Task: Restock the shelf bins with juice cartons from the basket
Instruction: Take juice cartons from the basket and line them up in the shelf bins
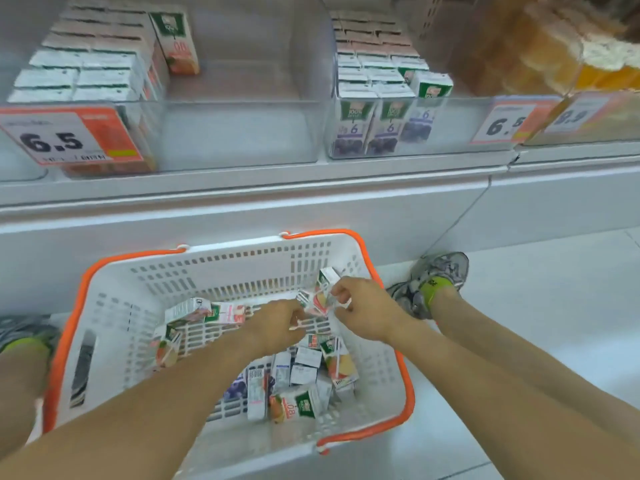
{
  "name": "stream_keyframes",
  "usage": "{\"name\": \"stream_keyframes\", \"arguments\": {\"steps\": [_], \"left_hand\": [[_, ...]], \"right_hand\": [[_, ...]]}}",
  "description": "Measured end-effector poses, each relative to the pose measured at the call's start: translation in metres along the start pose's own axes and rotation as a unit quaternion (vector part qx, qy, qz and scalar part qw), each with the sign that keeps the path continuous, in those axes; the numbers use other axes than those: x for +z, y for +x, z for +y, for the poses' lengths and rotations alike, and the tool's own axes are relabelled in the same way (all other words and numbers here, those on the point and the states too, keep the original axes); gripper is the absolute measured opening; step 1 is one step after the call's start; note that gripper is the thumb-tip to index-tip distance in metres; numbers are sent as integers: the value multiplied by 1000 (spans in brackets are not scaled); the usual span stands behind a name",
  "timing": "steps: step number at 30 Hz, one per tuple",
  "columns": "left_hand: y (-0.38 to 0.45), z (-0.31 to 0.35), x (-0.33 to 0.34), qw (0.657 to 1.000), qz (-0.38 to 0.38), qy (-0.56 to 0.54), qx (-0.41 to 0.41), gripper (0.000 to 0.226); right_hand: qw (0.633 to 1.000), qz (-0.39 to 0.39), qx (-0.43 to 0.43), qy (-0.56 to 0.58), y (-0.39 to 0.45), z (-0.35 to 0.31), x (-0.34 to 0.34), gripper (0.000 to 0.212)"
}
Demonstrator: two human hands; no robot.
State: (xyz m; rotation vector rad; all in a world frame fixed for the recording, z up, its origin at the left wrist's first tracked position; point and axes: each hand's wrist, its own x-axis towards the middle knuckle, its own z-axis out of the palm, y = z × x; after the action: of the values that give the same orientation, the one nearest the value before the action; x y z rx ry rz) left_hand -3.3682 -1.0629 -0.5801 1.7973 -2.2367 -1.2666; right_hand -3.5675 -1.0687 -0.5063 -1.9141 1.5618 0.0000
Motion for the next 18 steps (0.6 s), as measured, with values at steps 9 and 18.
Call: {"name": "stream_keyframes", "arguments": {"steps": [9, 18], "left_hand": [[-12, -43, 82, 970, -57, -218, -97, 46], [1, -46, 97, 979, -14, -199, -51, 38]], "right_hand": [[967, -160, 63, -187, 7, 31, 106, 47], [982, -89, 126, -111, 5, 23, 125, 50]]}}
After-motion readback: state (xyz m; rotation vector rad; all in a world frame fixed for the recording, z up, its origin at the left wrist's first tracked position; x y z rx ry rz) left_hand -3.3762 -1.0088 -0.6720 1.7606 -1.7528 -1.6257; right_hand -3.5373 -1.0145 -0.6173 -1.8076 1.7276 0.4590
